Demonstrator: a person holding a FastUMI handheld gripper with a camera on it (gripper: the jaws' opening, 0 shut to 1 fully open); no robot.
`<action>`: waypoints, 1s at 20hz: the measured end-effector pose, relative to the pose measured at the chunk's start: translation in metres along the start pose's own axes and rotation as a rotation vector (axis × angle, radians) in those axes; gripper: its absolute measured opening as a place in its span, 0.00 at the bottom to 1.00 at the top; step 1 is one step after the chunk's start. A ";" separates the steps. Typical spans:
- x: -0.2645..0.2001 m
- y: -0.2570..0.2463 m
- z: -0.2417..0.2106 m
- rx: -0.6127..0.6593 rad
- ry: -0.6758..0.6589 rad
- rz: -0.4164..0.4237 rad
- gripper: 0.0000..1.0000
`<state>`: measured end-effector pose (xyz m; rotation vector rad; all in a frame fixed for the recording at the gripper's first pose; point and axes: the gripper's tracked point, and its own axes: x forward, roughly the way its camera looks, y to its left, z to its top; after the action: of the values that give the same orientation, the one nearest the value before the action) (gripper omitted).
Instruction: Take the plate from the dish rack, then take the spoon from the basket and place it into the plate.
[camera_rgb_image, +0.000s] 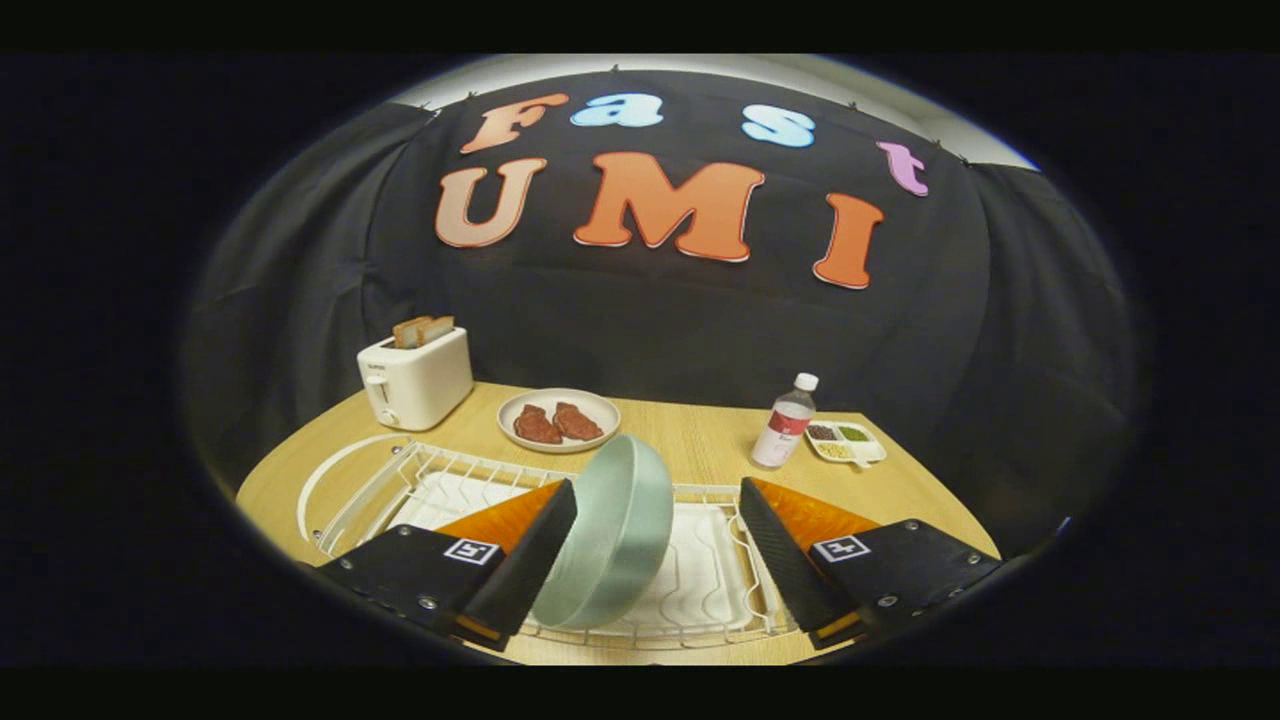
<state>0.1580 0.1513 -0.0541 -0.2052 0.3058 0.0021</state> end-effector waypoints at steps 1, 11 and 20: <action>0.005 0.002 -0.009 0.019 0.046 0.001 0.98; 0.021 0.024 -0.044 0.161 0.232 -0.019 0.43; 0.020 0.021 -0.033 0.150 0.218 -0.097 0.30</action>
<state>0.1665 0.1646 -0.0948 -0.0707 0.5110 -0.1391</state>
